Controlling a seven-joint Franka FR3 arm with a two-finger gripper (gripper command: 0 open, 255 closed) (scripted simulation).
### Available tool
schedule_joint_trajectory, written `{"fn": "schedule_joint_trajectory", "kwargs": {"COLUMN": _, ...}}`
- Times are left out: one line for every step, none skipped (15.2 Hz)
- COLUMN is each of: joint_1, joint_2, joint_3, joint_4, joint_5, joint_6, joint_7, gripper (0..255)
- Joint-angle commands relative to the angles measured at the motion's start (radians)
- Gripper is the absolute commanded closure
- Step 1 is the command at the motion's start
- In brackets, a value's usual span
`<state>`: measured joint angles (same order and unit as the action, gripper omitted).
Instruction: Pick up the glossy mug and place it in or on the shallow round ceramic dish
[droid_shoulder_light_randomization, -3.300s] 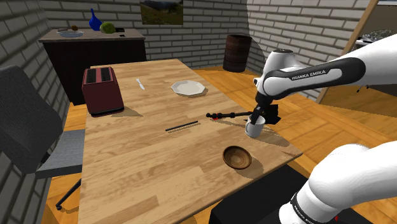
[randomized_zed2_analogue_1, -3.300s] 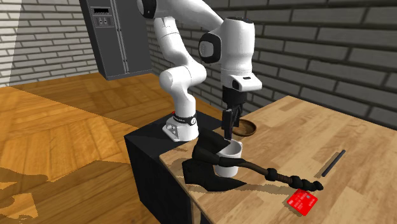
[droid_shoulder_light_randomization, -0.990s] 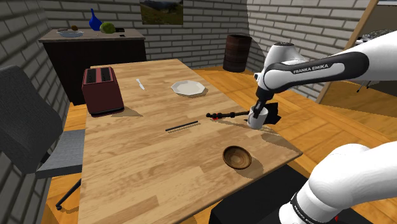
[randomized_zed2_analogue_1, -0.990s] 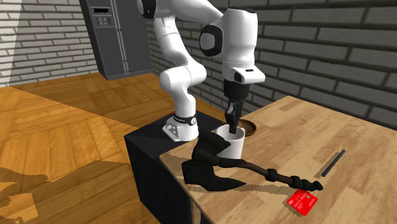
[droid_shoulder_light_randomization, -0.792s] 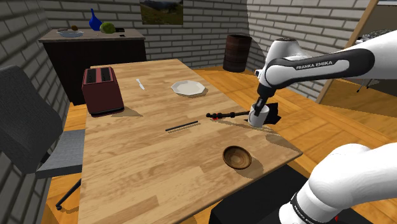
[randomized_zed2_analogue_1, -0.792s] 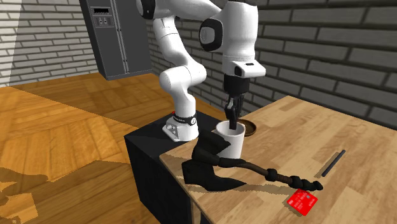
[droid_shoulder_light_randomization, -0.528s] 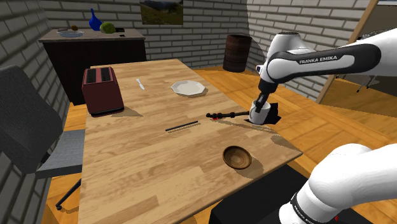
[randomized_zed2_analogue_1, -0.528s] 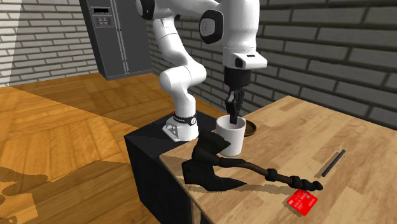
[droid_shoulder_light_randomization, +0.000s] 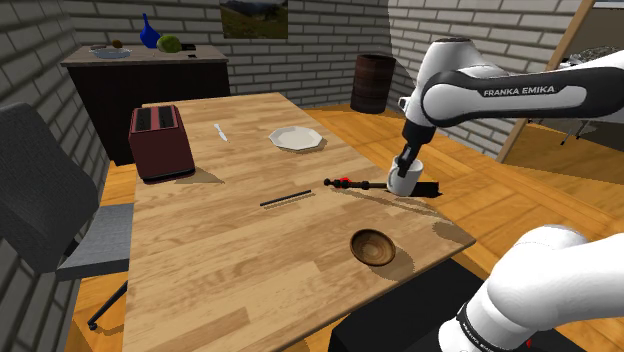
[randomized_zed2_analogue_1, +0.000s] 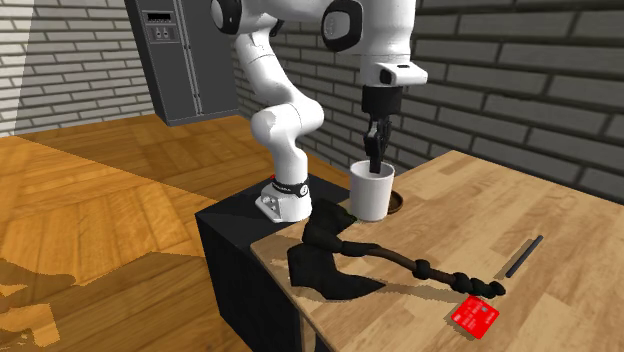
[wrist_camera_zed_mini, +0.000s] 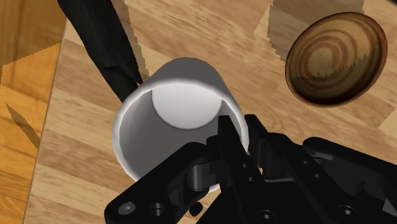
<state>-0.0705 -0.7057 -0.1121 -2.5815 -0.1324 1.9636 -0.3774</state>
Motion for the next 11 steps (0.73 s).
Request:
{"fn": "schedule_joint_trajectory", "kwargs": {"joint_1": 0.022, "joint_2": -0.042, "joint_3": 0.046, "joint_4": -0.013, "joint_5": 0.025, "joint_6": -0.033, "joint_7": 0.048, "gripper": 255}}
{"fn": "schedule_joint_trajectory", "kwargs": {"joint_1": 0.033, "joint_2": -0.059, "joint_3": 0.067, "joint_4": -0.017, "joint_5": 0.038, "joint_6": -0.047, "joint_7": 0.071, "gripper": 255}}
{"fn": "schedule_joint_trajectory", "kwargs": {"joint_1": 0.044, "joint_2": -0.074, "joint_3": 0.089, "joint_4": -0.021, "joint_5": 0.052, "joint_6": -0.061, "joint_7": 0.094, "gripper": 255}}
{"fn": "schedule_joint_trajectory", "kwargs": {"joint_1": 0.056, "joint_2": -0.088, "joint_3": 0.111, "joint_4": -0.023, "joint_5": 0.066, "joint_6": -0.075, "joint_7": 0.118, "gripper": 255}}
{"fn": "schedule_joint_trajectory", "kwargs": {"joint_1": 0.069, "joint_2": -0.101, "joint_3": 0.133, "joint_4": -0.023, "joint_5": 0.081, "joint_6": -0.088, "joint_7": 0.141, "gripper": 255}}
{"fn": "schedule_joint_trajectory", "kwargs": {"joint_1": 0.081, "joint_2": -0.112, "joint_3": 0.155, "joint_4": -0.023, "joint_5": 0.096, "joint_6": -0.101, "joint_7": 0.165, "gripper": 255}}
{"fn": "schedule_joint_trajectory", "kwargs": {"joint_1": 0.093, "joint_2": -0.121, "joint_3": 0.178, "joint_4": -0.021, "joint_5": 0.111, "joint_6": -0.113, "joint_7": 0.189, "gripper": 255}}
{"fn": "schedule_joint_trajectory", "kwargs": {"joint_1": 0.106, "joint_2": -0.129, "joint_3": 0.2, "joint_4": -0.018, "joint_5": 0.127, "joint_6": -0.125, "joint_7": 0.212, "gripper": 255}}
{"fn": "schedule_joint_trajectory", "kwargs": {"joint_1": 0.118, "joint_2": -0.135, "joint_3": 0.222, "joint_4": -0.013, "joint_5": 0.142, "joint_6": -0.137, "joint_7": 0.236, "gripper": 255}}
{"fn": "schedule_joint_trajectory", "kwargs": {"joint_1": 0.13, "joint_2": -0.14, "joint_3": 0.245, "joint_4": -0.008, "joint_5": 0.158, "joint_6": -0.148, "joint_7": 0.26, "gripper": 255}}
{"fn": "schedule_joint_trajectory", "kwargs": {"joint_1": 0.142, "joint_2": -0.143, "joint_3": 0.267, "joint_4": -0.001, "joint_5": 0.174, "joint_6": -0.158, "joint_7": 0.285, "gripper": 255}}
